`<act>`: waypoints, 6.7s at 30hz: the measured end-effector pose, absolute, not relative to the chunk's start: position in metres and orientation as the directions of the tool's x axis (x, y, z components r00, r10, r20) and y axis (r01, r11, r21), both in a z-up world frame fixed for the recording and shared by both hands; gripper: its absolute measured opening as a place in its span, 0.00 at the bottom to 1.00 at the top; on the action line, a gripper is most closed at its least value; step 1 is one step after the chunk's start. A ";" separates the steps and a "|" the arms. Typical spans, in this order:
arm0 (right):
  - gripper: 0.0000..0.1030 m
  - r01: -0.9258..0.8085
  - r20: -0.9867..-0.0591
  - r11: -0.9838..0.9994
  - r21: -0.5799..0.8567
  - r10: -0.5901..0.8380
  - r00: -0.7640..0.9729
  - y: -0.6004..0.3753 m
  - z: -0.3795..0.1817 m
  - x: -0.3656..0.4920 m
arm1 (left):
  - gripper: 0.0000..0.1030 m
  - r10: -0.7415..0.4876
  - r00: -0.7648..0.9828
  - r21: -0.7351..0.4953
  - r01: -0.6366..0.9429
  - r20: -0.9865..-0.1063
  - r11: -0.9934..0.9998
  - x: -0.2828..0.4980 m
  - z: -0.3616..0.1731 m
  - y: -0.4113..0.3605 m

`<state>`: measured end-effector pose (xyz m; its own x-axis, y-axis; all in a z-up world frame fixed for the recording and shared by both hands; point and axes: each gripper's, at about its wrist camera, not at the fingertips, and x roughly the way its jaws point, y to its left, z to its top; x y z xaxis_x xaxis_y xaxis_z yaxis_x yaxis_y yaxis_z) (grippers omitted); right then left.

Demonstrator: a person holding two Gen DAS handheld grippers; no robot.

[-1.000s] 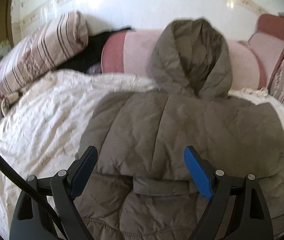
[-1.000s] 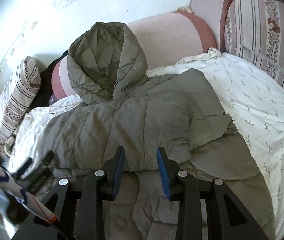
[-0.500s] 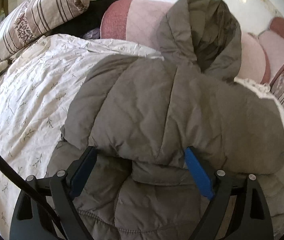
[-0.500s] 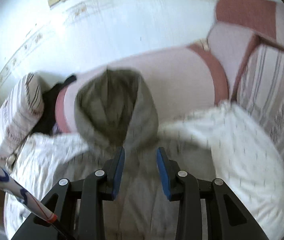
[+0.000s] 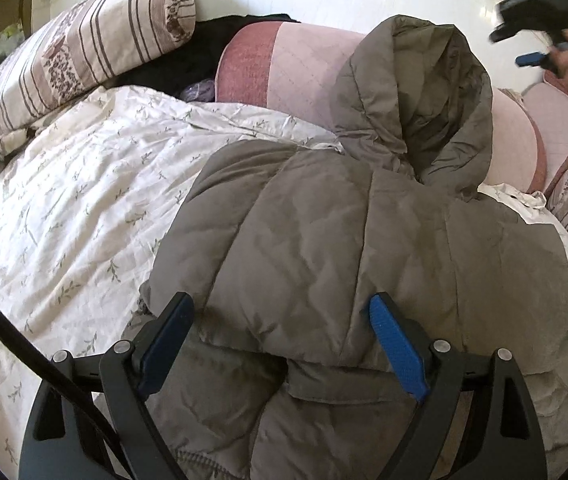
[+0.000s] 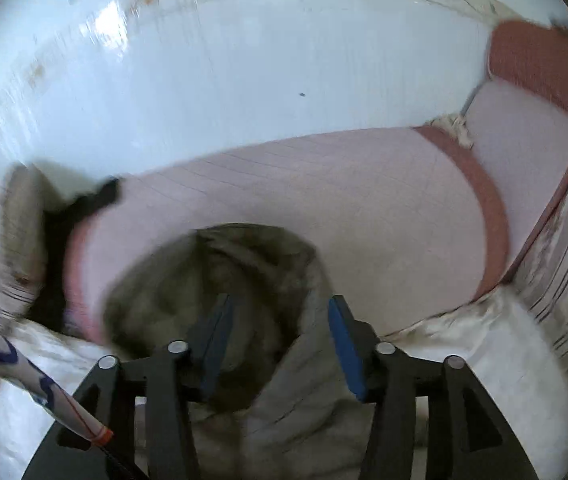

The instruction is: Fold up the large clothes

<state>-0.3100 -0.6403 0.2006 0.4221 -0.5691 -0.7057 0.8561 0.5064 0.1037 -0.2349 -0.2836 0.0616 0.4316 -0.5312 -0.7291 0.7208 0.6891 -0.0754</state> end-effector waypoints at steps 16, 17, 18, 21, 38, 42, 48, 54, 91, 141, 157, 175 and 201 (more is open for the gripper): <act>0.04 0.877 -0.651 0.474 0.079 -0.642 0.405 -0.645 0.172 -0.325 | 0.86 -0.530 0.442 -0.052 0.731 -0.724 0.680 -0.236 0.056 -0.289; 0.03 0.873 -0.641 0.478 0.093 -0.642 0.420 -0.635 0.177 -0.333 | 0.86 -0.527 0.442 -0.049 0.731 -0.726 0.680 -0.236 0.055 -0.289; 0.03 0.867 -0.629 0.488 0.100 -0.645 0.435 -0.621 0.183 -0.341 | 0.86 -0.526 0.442 -0.049 0.731 -0.726 0.681 -0.236 0.055 -0.289; 0.03 0.842 -0.599 0.527 0.115 -0.640 0.481 -0.575 0.199 -0.369 | 0.86 -0.528 0.441 -0.060 0.724 -0.726 0.687 -0.234 0.058 -0.286; 0.00 0.837 -0.734 0.518 0.177 -0.497 0.463 -0.373 0.054 -0.506 | 0.86 -0.642 0.440 -0.215 0.695 -0.628 0.687 -0.228 0.091 -0.262; 0.00 0.860 -0.792 0.475 0.186 -0.446 0.418 -0.389 0.021 -0.504 | 0.86 -0.611 0.398 -0.104 0.776 -0.684 0.622 -0.260 0.066 -0.298; 0.01 0.892 -0.736 0.426 0.153 -0.553 0.390 -0.391 0.048 -0.525 | 0.87 -0.506 0.438 0.039 0.783 -0.743 0.620 -0.272 0.044 -0.315; 0.04 0.822 -0.613 0.536 0.193 -0.588 0.528 -0.396 0.110 -0.508 | 0.87 -0.537 0.429 -0.001 0.781 -0.726 0.625 -0.272 0.051 -0.305; 0.17 0.627 -0.745 0.749 0.216 -0.288 0.602 -0.408 0.046 -0.334 | 0.86 -0.466 0.452 -0.109 0.619 -0.761 0.778 -0.207 0.052 -0.271; 0.23 0.763 -0.799 0.608 0.220 -0.337 0.499 -0.190 0.042 -0.626 | 0.87 -0.404 0.472 0.053 0.698 -0.784 0.714 -0.405 0.054 -0.048; 0.28 0.717 -0.750 0.668 0.200 -0.366 0.551 -0.182 0.012 -0.639 | 0.97 -0.420 0.552 0.146 0.712 -0.720 0.687 -0.408 0.014 -0.047; 0.39 0.675 -0.704 0.660 0.330 -0.304 0.641 -0.188 0.008 -0.652 | 0.98 -0.424 0.560 0.130 0.698 -0.712 0.704 -0.409 0.012 -0.046; 0.75 0.644 -0.713 0.739 0.201 -0.340 0.613 -0.163 0.012 -0.637 | 0.99 -0.442 0.583 0.138 0.696 -0.682 0.705 -0.413 0.011 -0.044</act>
<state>-0.6374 -0.1634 0.0118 0.6129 -0.3402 -0.7132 0.6435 0.7387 0.2007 -0.4133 -0.0437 0.0105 0.5832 -0.4417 -0.6817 0.6956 0.7050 0.1383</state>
